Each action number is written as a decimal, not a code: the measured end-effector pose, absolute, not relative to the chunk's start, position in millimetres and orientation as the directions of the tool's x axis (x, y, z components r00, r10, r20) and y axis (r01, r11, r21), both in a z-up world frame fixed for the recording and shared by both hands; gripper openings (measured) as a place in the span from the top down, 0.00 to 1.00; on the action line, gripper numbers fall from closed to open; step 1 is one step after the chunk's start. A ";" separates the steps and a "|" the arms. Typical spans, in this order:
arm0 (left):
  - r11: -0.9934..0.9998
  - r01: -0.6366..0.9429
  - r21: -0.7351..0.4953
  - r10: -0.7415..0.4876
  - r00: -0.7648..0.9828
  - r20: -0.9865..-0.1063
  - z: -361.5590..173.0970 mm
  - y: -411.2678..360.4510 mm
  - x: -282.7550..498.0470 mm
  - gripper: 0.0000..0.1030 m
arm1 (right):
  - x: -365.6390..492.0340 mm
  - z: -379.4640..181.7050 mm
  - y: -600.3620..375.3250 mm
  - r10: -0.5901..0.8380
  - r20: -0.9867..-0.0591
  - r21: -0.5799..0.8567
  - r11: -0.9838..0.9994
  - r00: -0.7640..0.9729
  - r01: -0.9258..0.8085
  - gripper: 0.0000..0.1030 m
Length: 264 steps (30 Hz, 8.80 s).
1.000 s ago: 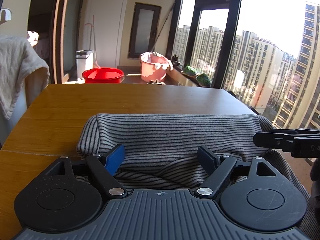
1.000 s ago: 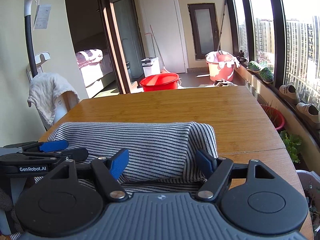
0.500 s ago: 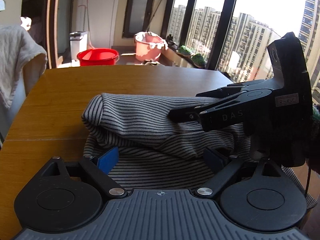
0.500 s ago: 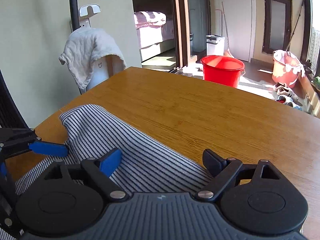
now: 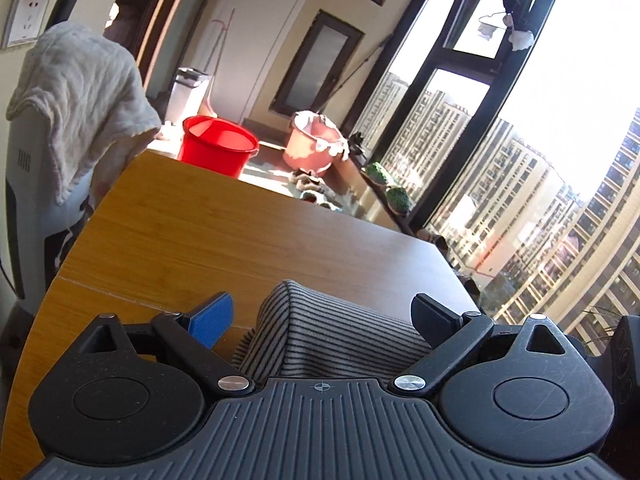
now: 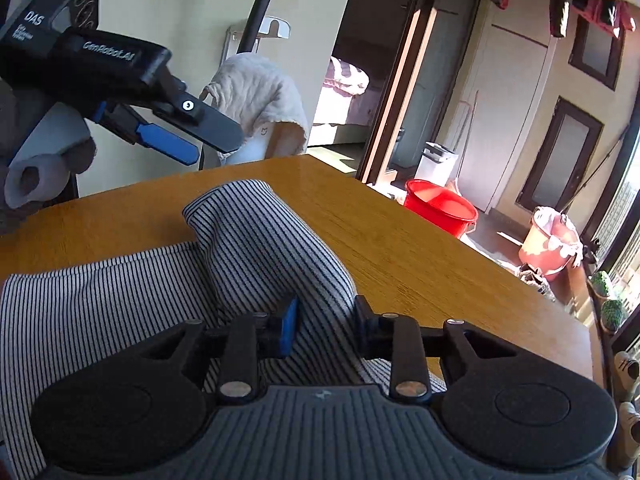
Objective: Fold clothes
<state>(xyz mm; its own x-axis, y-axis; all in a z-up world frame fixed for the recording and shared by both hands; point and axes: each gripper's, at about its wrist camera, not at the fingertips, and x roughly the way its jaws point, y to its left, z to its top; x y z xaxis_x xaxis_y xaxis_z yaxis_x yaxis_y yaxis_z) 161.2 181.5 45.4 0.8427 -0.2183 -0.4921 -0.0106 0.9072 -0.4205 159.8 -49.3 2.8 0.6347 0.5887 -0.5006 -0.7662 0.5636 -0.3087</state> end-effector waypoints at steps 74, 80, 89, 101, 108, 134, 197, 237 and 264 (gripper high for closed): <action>0.966 -0.059 -0.251 -0.057 0.901 -0.431 58.3 142.1 134.0 0.26 | 217.4 -9.9 -153.8 0.398 -0.478 0.061 0.905 0.783 -0.422 0.60; 0.949 0.022 -0.315 -0.178 0.861 -0.476 46.4 123.6 154.0 0.23 | 191.5 -12.7 -156.7 0.382 -0.477 0.036 0.908 0.791 -0.417 0.59; 0.976 0.044 -0.214 -0.151 0.843 -0.516 9.1 104.7 136.0 0.22 | 173.0 4.0 -192.9 0.372 -0.423 0.128 0.927 0.826 -0.352 0.51; 0.937 -0.087 -0.337 -0.099 0.861 -0.498 38.5 148.8 139.5 0.05 | 226.6 -30.3 -177.2 0.415 -0.528 0.298 0.907 0.741 -0.296 0.48; 0.890 -0.145 -0.432 -0.195 0.735 -0.649 3.7 164.6 190.4 0.17 | 211.5 -13.9 -187.9 0.449 -0.576 0.301 0.894 0.683 -0.334 0.44; 0.921 0.004 -0.388 -0.216 0.836 -0.504 12.7 147.4 112.0 0.56 | 220.4 -29.8 -220.9 0.535 -0.515 0.444 0.835 0.670 -0.325 0.83; 0.953 0.045 -0.301 -0.213 0.806 -0.552 12.4 112.7 152.1 0.19 | 179.5 -34.2 -167.6 0.393 -0.471 0.308 0.912 0.790 -0.270 0.52; 0.985 0.166 -0.045 -0.165 0.839 -0.518 -20.3 96.2 181.4 0.04 | 207.9 -26.2 -128.1 0.382 -0.484 0.043 0.909 0.787 -0.414 0.43; 0.997 -0.041 0.062 0.062 0.916 -0.397 -14.1 94.3 212.5 0.00 | 246.2 -26.0 -113.6 0.255 -0.384 0.023 0.963 0.887 -0.267 0.19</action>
